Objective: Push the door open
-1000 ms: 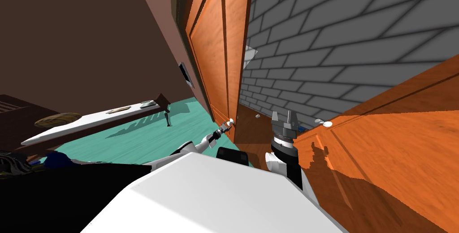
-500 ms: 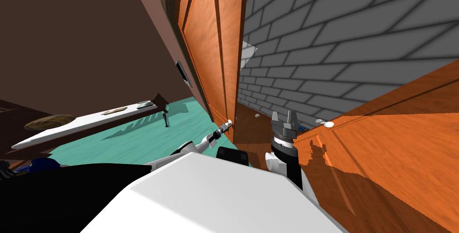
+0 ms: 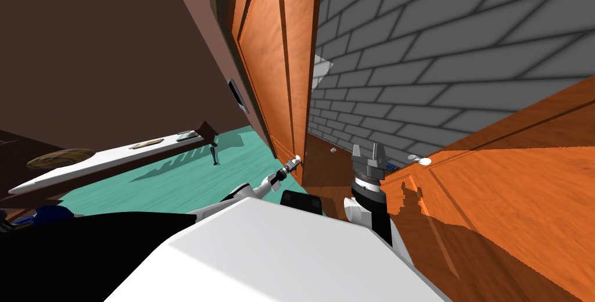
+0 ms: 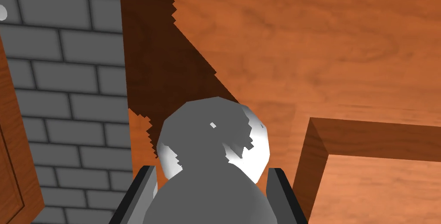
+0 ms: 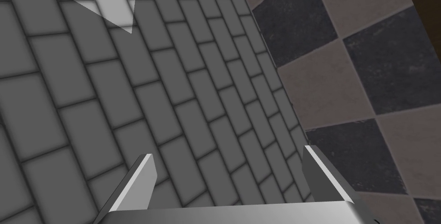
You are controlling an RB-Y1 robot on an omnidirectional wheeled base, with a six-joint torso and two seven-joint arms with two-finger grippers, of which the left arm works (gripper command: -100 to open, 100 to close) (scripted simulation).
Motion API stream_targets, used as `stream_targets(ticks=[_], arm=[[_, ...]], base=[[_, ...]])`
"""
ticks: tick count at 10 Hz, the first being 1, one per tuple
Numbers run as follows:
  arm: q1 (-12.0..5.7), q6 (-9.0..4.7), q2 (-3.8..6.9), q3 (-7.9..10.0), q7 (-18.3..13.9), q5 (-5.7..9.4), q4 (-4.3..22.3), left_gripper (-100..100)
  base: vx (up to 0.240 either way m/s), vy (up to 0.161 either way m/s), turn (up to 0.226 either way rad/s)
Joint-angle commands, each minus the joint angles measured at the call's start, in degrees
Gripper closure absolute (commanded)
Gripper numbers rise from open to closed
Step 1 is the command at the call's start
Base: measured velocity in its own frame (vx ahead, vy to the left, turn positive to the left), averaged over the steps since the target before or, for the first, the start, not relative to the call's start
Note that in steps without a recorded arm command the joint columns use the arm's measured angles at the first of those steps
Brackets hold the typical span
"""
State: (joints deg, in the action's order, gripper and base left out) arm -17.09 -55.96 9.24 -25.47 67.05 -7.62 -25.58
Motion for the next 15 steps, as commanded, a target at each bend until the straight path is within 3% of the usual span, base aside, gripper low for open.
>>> stream_targets(ticks=[1,8,11,15], arm=[[-0.07,-0.18,-0.09,0.17,-1.67,0.43,-0.03,100],[0.95,0.42,-0.4,0.79,-12.39,3.22,-1.38,100],[1.12,0.52,-0.45,0.9,-14.74,3.71,-1.61,100],[1.77,0.9,-0.66,1.3,-21.14,5.49,-2.47,100]], base=[[0.016,-0.01,-0.008],[0.03,-0.017,-0.02],[0.026,-0.019,-0.013],[0.029,-0.014,-0.021]])
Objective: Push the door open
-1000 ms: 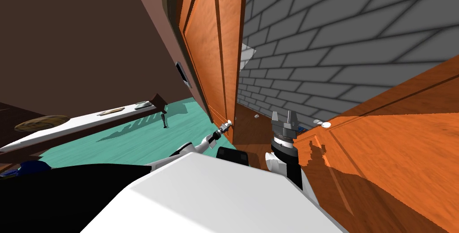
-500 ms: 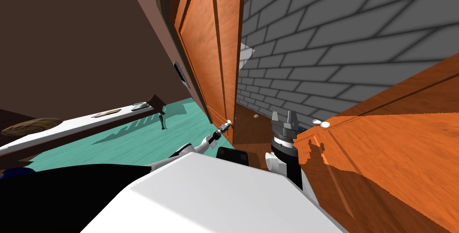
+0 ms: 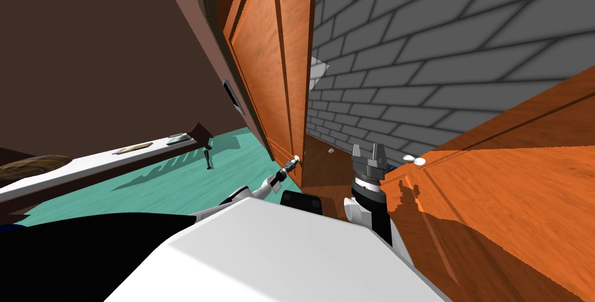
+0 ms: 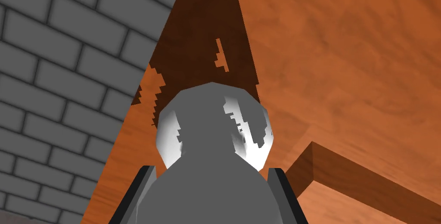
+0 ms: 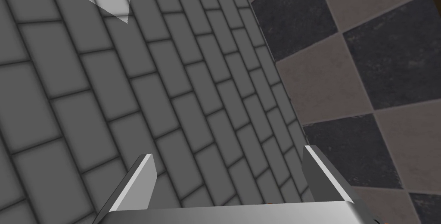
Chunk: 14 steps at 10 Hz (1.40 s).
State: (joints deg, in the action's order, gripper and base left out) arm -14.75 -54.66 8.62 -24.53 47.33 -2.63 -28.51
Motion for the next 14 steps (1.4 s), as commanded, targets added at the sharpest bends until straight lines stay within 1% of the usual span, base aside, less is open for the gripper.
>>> stream_targets(ticks=[1,2,4,5,6,7,8,9,10,11,12,13,14], arm=[[-0.35,-0.28,-0.12,0.49,-2.86,1.11,0.17,100],[-0.35,-0.28,-0.12,0.49,-3.61,1.11,0.17,100],[0.14,0.01,-0.28,0.79,-7.16,2.45,-0.48,100],[0.14,0.01,-0.28,0.79,-8.13,2.45,-0.48,100],[0.39,0.16,-0.37,0.95,-10.08,3.16,-0.82,100],[0.39,0.16,-0.37,0.95,-10.45,3.16,-0.82,100],[0.65,0.31,-0.46,1.1,-12.77,3.87,-1.16,100],[0.91,0.46,-0.55,1.26,-14.14,4.58,-1.5,100],[0.91,0.46,-0.55,1.26,-15.08,4.58,-1.5,100],[1.19,0.62,-0.65,1.44,-16.99,5.35,-1.87,100],[1.19,0.62,-0.65,1.44,-17.43,5.35,-1.87,100],[1.48,0.79,-0.75,1.61,-19.7,6.13,-2.25,100],[1.76,0.95,-0.86,1.79,-21.17,6.92,-2.63,100]], base=[[0.04,-0.03,-0.035],[0.036,-0.02,-0.01],[0.046,-0.021,-0.031],[0.035,-0.017,-0.011],[0.038,-0.017,-0.031],[0.031,-0.011,-0.01],[0.036,-0.011,-0.023],[0.05,-0.024,-0.04],[0.039,-0.018,-0.013],[0.035,-0.019,-0.029],[0.031,-0.02,-0.012],[0.042,-0.024,-0.022],[0.058,-0.025,-0.035]])
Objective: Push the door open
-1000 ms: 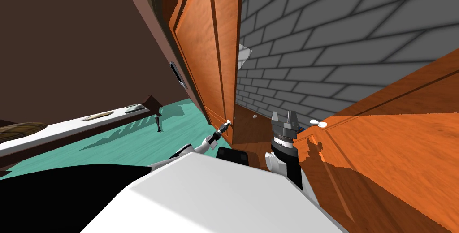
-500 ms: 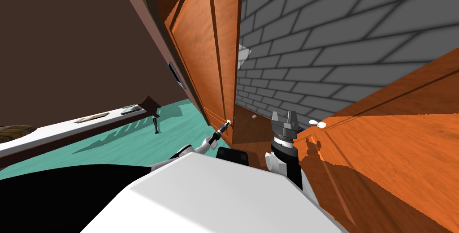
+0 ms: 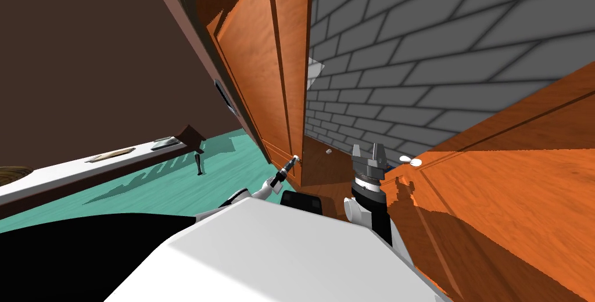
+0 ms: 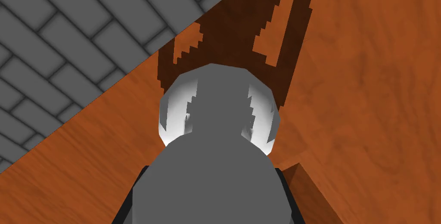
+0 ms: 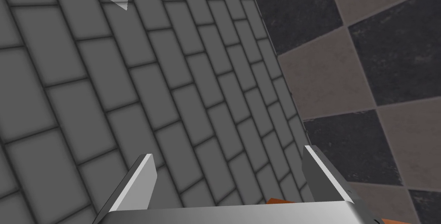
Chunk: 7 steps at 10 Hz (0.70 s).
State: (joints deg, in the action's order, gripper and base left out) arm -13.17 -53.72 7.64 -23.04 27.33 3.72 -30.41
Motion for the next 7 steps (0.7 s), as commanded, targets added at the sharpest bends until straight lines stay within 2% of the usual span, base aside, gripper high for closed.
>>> stream_targets(ticks=[1,3,4,5,6,7], arm=[[0.18,0.02,0.13,0.3,-2.15,0.57,-0.72,100],[0.75,0.35,-0.09,0.65,-5.8,2.16,-1.49,100],[0.75,0.35,-0.09,0.65,-6.88,2.16,-1.49,100],[1.06,0.53,-0.21,0.84,-8.77,3.0,-1.89,100],[1.06,0.53,-0.21,0.84,-9.25,3.0,-1.89,100],[1.36,0.71,-0.33,1.02,-11.5,3.83,-2.29,100]], base=[[0.046,-0.016,-0.02],[0.053,-0.023,-0.035],[0.047,-0.016,-0.015],[0.049,-0.017,-0.027],[0.035,-0.016,-0.016],[0.039,-0.021,-0.028]])
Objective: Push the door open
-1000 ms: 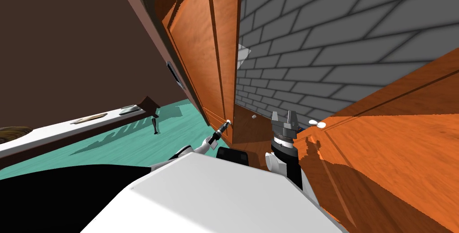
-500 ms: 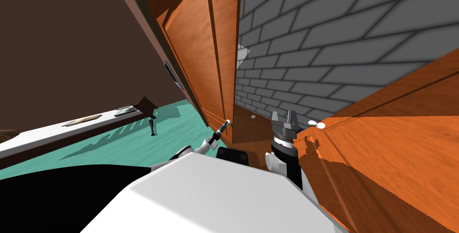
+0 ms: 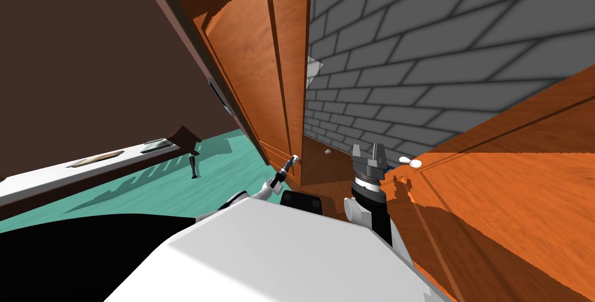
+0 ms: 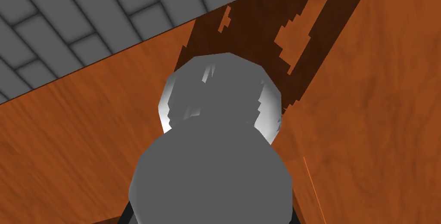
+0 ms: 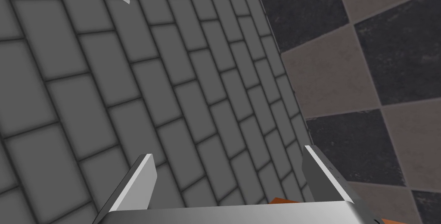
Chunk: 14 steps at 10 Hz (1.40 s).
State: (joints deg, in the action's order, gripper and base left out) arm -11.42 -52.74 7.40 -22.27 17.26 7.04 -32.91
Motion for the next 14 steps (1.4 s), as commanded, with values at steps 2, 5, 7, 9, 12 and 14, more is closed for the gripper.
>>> stream_targets(ticks=[2,5,7,9,12,14], arm=[[-0.08,-0.11,-0.21,0.44,-3.93,1.34,-0.19,100],[0.54,0.25,-0.46,0.82,-8.69,3.04,-1.01,100],[0.85,0.43,-0.59,1.01,-11.07,3.9,-1.42,100],[1.16,0.62,-0.73,1.2,-13.45,4.76,-1.84,100],[1.79,0.98,-1.0,1.59,-18.2,6.48,-2.66,100],[2.1,1.16,-1.15,1.78,-20.58,7.34,-3.08,100]], base=[[0.058,-0.024,-0.026],[0.039,-0.018,-0.025],[0.055,-0.019,-0.03],[0.048,-0.014,-0.021],[0.048,-0.02,-0.027],[0.043,-0.022,-0.022]])
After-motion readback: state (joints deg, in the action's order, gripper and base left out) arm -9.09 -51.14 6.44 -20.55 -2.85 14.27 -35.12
